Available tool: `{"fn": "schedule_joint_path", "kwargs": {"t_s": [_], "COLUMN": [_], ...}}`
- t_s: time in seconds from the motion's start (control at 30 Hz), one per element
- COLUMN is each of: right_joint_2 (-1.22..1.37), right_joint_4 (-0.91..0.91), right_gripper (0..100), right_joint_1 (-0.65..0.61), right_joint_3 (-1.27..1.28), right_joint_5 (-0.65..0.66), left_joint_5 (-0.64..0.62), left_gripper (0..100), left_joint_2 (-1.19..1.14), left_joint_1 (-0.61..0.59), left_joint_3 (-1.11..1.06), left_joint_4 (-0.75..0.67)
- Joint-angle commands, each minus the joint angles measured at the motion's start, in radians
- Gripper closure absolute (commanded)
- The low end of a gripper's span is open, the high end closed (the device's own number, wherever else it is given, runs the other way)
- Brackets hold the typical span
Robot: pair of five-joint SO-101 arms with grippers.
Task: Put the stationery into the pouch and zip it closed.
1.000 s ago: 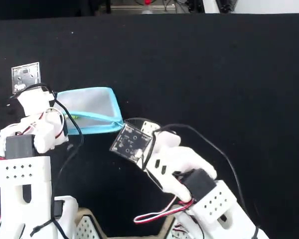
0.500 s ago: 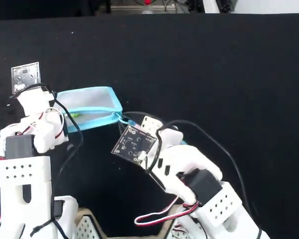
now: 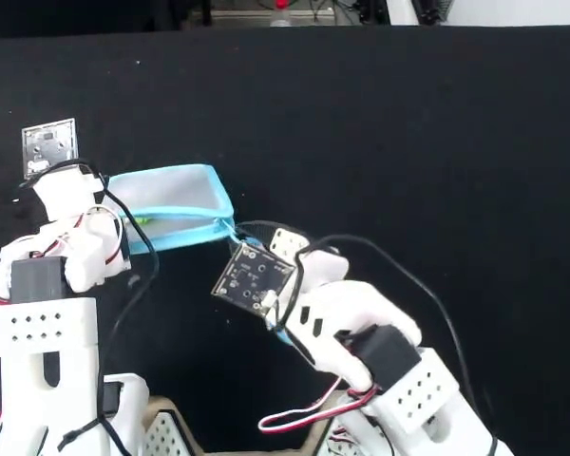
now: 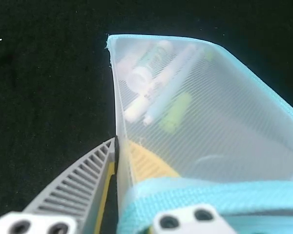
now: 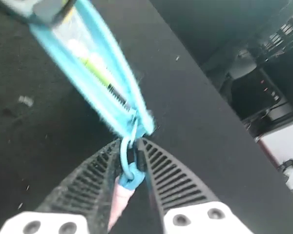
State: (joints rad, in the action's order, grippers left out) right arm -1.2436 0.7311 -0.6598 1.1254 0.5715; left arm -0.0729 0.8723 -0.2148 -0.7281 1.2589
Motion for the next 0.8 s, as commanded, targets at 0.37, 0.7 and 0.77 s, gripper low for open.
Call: {"fn": "schedule_joint_path", "kwargs": {"t_s": [0.37, 0.7, 0.77], "right_joint_2": [-0.018, -0.008, -0.008], "right_joint_4": [-0.213, -0.218, -0.247], "right_gripper": [89.8, 74.4, 74.4], "right_joint_1": [0.014, 0.078, 0.041], "right_joint_3": [0.200, 0.219, 0.234], "right_joint_5": [-0.091, -0.313, -0.319], "left_joint_5": [0.005, 0.005, 0.005], "left_gripper": [97, 97, 97], "left_joint_2": [-0.025, -0.025, -0.025], "left_joint_1": [-0.002, -0.002, -0.002], "left_joint_3": [-0.022, -0.022, -0.022], "left_joint_4": [0.002, 0.002, 0.002]}}
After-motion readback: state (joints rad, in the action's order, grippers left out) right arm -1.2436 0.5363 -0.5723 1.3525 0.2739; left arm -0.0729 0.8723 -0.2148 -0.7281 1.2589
